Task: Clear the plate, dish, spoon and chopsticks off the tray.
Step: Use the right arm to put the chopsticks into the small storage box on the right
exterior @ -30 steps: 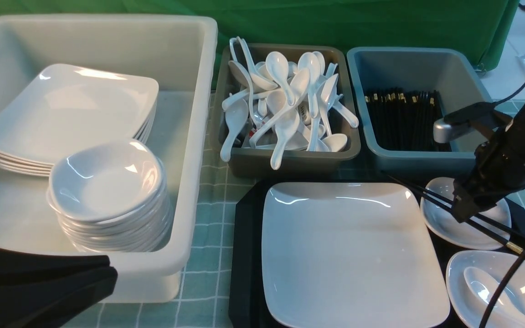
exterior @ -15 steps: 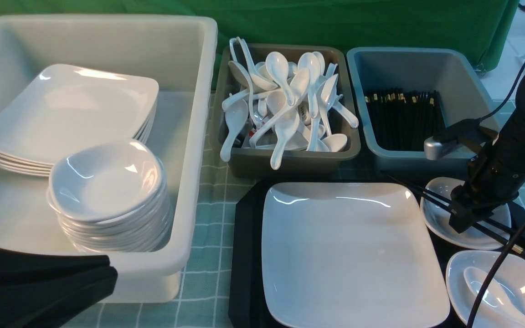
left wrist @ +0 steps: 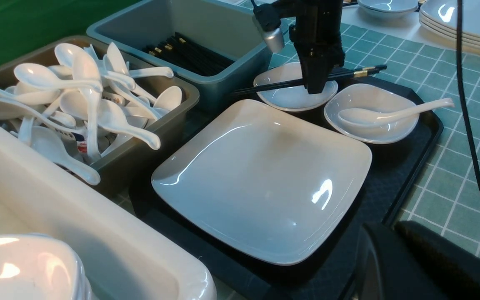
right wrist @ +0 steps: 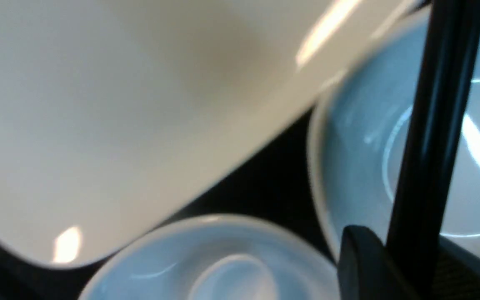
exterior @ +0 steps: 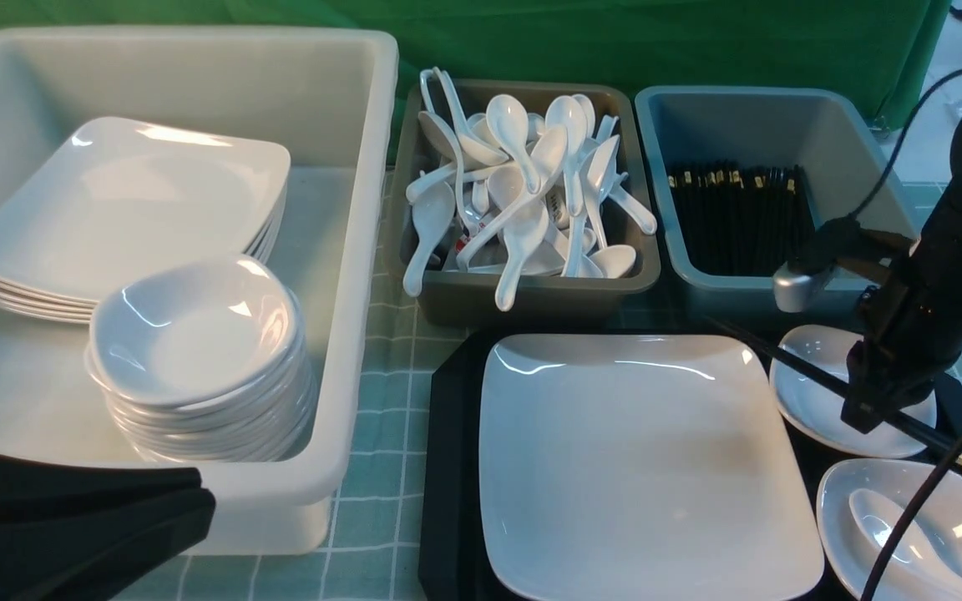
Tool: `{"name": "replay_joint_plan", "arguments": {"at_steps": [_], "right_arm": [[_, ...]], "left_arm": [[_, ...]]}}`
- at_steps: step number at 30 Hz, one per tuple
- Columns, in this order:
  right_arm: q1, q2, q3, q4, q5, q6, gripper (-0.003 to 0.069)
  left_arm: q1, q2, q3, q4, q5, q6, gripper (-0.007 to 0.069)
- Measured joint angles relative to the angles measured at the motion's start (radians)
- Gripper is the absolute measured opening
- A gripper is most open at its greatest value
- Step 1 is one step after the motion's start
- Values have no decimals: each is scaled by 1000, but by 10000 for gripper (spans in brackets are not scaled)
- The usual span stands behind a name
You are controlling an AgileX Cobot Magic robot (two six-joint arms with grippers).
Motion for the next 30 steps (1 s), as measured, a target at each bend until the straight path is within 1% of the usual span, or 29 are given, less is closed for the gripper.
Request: {"name": "replay_joint_plan", "arguments": {"at_steps": [3, 4, 6, 8, 11, 12, 13, 15, 17, 18, 20, 22, 23, 24, 25, 26, 27, 29, 30], "right_arm": [[47, -56, -10, 37, 3, -38, 136], [60, -70, -20, 63, -20, -29, 136], [73, -83, -58, 116, -98, 29, 136], [74, -80, -109, 142, -187, 127, 136], [64, -40, -201, 153, -355, 351, 136], [56, -13, -246, 155, -442, 458, 136], [47, 13, -277, 157, -488, 512, 136], [33, 60, -320, 157, -583, 614, 136], [23, 97, -348, 157, -633, 669, 136], [12, 145, -379, 157, -682, 727, 136], [5, 182, -397, 156, -712, 758, 145], [-5, 235, -409, 155, -738, 785, 231], [-5, 237, -409, 155, -738, 786, 241], [-8, 249, -409, 155, -734, 789, 318], [-8, 253, -409, 154, -724, 790, 372], [-8, 253, -409, 154, -722, 790, 382], [-8, 250, -410, 154, -699, 788, 451], [-8, 233, -410, 153, -664, 782, 482], [-8, 211, -410, 152, -629, 766, 484]], "left_arm": [[0, 0, 0, 0, -1, 0, 17], [0, 0, 0, 0, -6, 0, 17], [0, 0, 0, 0, -18, 0, 17], [0, 0, 0, -1, -39, 0, 17], [0, 0, 0, -17, -86, 0, 17], [0, 0, 0, -28, -111, 0, 17], [0, 0, 0, -35, -128, 0, 17], [0, 0, 0, -43, -168, 0, 17], [0, 0, 0, -45, -194, 0, 17], [0, 0, 0, -46, -215, 0, 17], [0, 0, 0, -46, -228, 0, 17], [0, 0, 0, -46, -233, 0, 17], [0, 0, 0, -46, -233, 0, 17], [0, 0, 0, -46, -233, 0, 17], [0, 0, 0, -46, -233, 0, 17], [0, 0, 0, -46, -233, 0, 17], [0, 0, 0, -46, -233, 0, 17], [0, 0, 0, -46, -233, 0, 17], [0, 0, 0, -46, -234, 0, 17]]}}
